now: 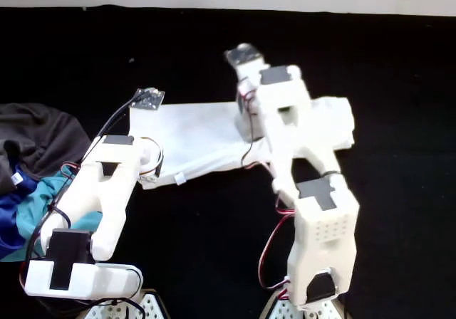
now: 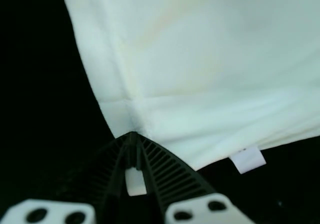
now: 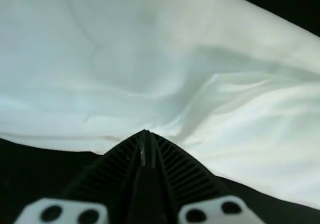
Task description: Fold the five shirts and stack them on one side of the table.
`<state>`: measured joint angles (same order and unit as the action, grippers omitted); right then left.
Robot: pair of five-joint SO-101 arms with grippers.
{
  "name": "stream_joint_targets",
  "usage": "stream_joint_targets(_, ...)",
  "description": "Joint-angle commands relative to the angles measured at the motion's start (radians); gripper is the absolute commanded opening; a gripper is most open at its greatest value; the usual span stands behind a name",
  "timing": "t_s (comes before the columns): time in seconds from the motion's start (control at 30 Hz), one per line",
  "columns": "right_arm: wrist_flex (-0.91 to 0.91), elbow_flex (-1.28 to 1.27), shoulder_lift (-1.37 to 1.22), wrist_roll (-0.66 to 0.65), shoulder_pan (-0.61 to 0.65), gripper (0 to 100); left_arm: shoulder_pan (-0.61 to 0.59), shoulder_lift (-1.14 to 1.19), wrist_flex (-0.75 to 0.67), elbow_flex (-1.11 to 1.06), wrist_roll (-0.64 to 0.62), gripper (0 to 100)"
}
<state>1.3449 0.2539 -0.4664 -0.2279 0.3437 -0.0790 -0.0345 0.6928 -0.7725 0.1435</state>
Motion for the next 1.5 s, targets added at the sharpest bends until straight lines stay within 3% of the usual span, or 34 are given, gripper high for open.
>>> stream_joint_targets(0.0, -0.090, -0.064, 0.067, 0.009, 0.016, 0.6, 0.001, 0.004, -0.021, -0.001, -0.006, 1)
stream_joint_targets(0.3, -0.028, -0.168, 0.074, 0.008, 0.042, 0.6, 0.001, 0.004, -0.021, -0.001, -0.006, 1)
stream_joint_targets(0.7, 0.022, 0.044, 0.067, 0.009, 0.053, 0.6, 0.001, 0.004, -0.021, -0.001, -0.006, 1)
stream_joint_targets(0.97, -0.151, -0.140, 0.065, 0.009, 0.085, 0.6, 0.001, 0.004, -0.021, -0.001, -0.006, 1)
stream_joint_targets(1.3, -0.021, -0.202, 0.081, 0.009, 0.084, 0.6, 0.001, 0.004, -0.021, -0.001, -0.006, 1)
stream_joint_targets(1.47, -0.019, -0.171, 0.206, 0.009, 0.076, 0.6, 0.001, 0.004, -0.021, -0.001, -0.006, 1)
